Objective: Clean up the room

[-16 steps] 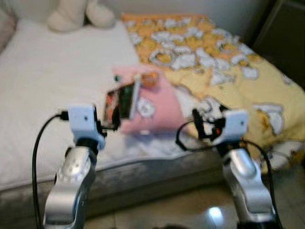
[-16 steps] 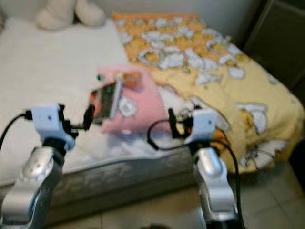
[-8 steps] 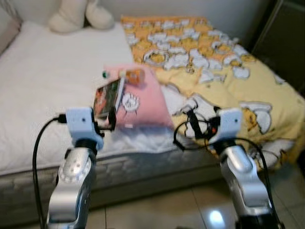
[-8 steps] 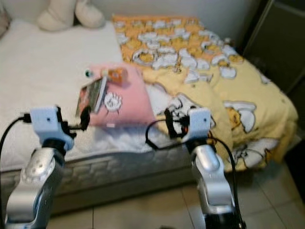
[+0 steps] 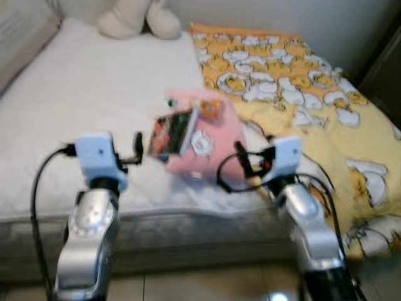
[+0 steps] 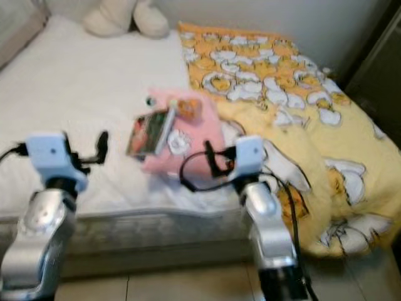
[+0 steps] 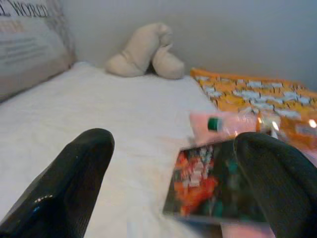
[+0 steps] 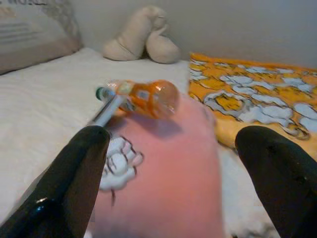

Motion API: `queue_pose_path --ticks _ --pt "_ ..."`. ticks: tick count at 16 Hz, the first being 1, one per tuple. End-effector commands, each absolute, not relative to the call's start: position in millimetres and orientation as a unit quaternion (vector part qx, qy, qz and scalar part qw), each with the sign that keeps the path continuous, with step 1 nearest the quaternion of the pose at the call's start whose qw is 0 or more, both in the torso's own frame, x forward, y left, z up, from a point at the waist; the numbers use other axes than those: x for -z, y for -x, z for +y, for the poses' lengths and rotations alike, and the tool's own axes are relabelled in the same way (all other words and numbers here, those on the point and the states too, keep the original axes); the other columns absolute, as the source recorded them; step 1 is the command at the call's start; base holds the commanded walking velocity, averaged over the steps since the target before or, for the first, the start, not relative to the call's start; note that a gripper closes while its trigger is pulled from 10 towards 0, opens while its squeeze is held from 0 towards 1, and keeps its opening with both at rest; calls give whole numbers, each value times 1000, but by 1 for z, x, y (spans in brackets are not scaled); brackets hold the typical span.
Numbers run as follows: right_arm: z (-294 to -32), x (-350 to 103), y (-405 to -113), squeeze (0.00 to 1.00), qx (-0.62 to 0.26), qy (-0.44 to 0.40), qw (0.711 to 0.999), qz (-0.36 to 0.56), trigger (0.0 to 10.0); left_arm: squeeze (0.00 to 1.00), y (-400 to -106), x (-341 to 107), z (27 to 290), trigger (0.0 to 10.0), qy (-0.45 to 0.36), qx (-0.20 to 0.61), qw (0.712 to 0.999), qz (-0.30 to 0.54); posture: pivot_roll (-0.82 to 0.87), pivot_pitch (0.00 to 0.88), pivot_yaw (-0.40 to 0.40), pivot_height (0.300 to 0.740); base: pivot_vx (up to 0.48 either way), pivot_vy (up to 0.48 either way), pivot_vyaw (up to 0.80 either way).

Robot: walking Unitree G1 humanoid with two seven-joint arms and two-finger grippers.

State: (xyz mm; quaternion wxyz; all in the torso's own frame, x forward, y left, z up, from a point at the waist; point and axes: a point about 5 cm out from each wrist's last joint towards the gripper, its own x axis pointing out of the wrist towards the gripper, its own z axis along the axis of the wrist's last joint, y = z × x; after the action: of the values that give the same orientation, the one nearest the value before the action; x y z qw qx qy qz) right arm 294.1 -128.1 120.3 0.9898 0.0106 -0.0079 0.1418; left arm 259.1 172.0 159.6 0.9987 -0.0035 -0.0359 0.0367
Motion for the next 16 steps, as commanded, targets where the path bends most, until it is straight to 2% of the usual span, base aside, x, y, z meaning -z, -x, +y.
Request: queue_pose_path --ticks 1,7,9,13,16 --pt "-141 -117 -296 0 -125 -4 992 0 10000 0 -261 -164 163 10000 15 -24 999 -43 -21 0 -45 740 480 0 0" --pt "-134 -108 -295 0 -147 -28 988 31 10000 0 -259 -167 164 10000 8 -26 998 -50 -8 0 -45 740 480 0 0" --pt "-122 -95 -283 0 -200 -59 975 75 10000 0 -255 -164 169 10000 -2 -40 999 -36 5 0 -46 740 0 0 0" --pt "-130 -97 -268 0 -194 -20 979 59 10000 0 -251 -162 170 10000 -6 -36 999 -30 9 0 -49 740 0 0 0" --pt "-128 -89 -254 0 -201 -45 975 85 10000 0 -251 -161 168 10000 -6 -31 999 -26 -7 0 -45 740 0 0 0"
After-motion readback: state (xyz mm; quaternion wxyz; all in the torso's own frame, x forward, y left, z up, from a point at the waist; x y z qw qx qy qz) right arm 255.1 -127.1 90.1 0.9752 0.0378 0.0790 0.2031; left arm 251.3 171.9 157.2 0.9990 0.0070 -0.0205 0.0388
